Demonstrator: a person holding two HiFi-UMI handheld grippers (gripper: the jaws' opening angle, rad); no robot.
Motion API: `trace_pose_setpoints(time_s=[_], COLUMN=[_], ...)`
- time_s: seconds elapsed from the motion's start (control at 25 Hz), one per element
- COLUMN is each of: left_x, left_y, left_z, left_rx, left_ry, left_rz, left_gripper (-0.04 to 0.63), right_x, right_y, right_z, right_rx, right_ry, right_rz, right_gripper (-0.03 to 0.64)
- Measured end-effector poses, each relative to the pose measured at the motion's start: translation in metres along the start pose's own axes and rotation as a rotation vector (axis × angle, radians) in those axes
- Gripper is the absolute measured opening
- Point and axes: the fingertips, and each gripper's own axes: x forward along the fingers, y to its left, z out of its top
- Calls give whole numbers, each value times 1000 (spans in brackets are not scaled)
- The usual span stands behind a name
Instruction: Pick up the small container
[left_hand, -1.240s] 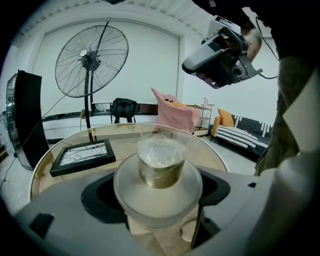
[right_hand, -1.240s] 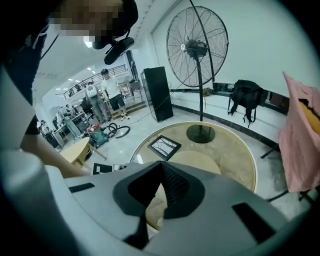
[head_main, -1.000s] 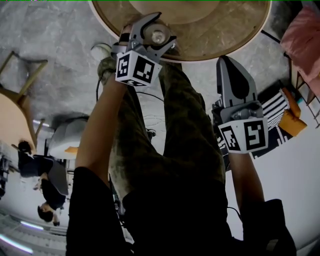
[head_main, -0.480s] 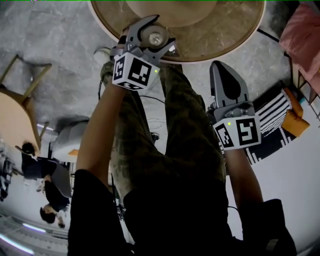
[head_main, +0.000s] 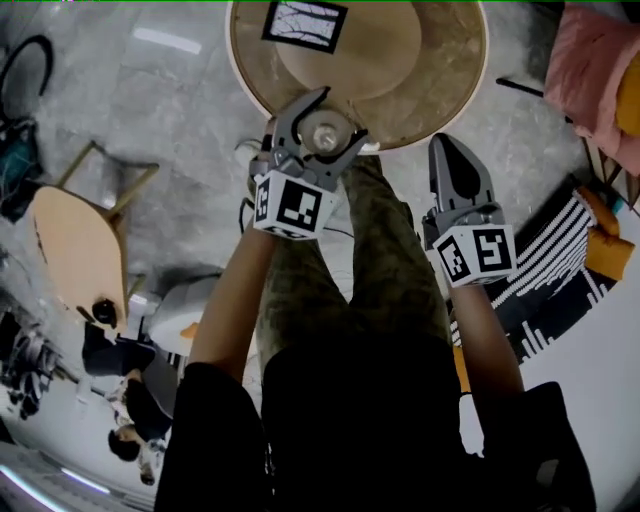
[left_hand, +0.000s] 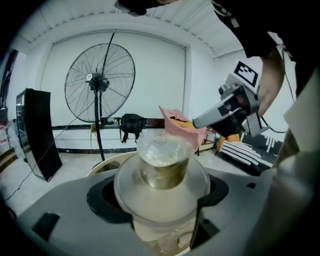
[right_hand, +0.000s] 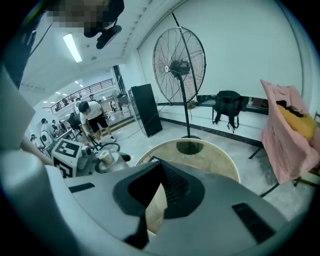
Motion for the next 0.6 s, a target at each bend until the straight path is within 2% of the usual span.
trace_pose_setpoints(time_s=[0.08,0.2,0.32,0.48,0.6], left_x=[-25,-64,-109,-155,-179], left_y=[2,4,-1,11,24], left_z=[35,94,150,204,238], left_rx=[-16,-1,0,-9,-26], left_ry=[-5,-7,-19,-51,-68], left_rz=[-2,-7,-14,12,37], left_gripper=[353,353,353,353,353], right_x=[-15,-45,-87,-120,-134], right_y=[6,22,50,95,110], right_z=[28,82,124,166,199], right_rx=[12,31,10,-25,-52], right_ry=[-25,-75,-94,-133,-183], right_rz=[-25,-36,-36,-12,-36], right_gripper=[14,14,14,14,14])
